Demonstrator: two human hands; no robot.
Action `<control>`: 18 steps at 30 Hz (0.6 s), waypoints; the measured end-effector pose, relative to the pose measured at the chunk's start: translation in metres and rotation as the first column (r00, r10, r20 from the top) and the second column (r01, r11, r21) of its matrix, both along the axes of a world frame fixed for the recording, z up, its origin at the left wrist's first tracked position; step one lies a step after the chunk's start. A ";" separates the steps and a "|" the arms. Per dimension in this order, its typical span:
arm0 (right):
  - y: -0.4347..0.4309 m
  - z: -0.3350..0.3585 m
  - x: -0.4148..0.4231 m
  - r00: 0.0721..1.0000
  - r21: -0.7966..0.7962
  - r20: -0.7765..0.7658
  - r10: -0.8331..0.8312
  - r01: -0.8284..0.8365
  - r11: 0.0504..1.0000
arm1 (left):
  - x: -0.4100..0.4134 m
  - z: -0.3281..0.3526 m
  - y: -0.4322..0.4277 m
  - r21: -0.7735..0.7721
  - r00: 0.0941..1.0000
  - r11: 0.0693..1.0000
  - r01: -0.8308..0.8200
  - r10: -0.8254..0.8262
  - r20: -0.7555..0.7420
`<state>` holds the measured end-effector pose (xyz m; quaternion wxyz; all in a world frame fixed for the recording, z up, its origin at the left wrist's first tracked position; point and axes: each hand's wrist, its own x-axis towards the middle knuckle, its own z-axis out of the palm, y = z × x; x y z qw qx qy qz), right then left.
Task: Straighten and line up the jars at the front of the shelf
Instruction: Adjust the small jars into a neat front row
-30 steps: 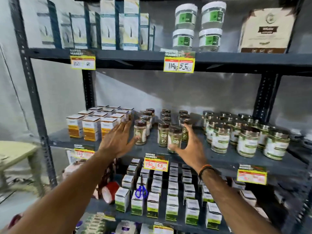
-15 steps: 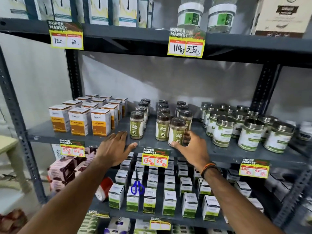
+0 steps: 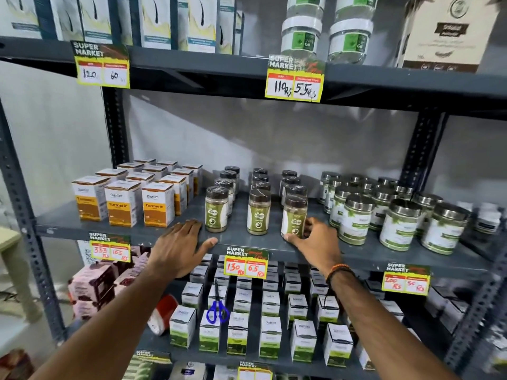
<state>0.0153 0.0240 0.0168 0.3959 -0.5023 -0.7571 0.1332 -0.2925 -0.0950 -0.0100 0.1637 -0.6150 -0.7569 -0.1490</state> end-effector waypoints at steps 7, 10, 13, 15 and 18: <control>0.006 -0.004 -0.001 0.995 0.013 -0.002 -0.102 0.102 0.995 | -0.001 -0.002 -0.001 -0.002 1.000 1.000 0.007 -0.007 0.001; 0.007 -0.004 -0.002 0.994 0.013 0.025 -0.106 0.106 0.994 | 0.000 -0.001 -0.001 -0.014 1.000 1.000 -0.004 0.004 0.000; 0.005 -0.001 -0.002 0.993 -0.010 0.050 -0.107 0.108 0.994 | 0.000 0.000 -0.001 -0.021 1.000 1.000 -0.007 0.006 -0.004; 0.004 0.000 -0.001 0.992 -0.018 0.051 -0.116 0.117 0.993 | 0.000 -0.001 -0.001 -0.020 1.000 1.000 -0.005 0.005 -0.003; 0.005 0.000 -0.002 0.992 -0.020 0.031 -0.124 0.125 0.992 | 0.000 -0.001 -0.001 -0.020 1.000 1.000 -0.005 0.005 -0.002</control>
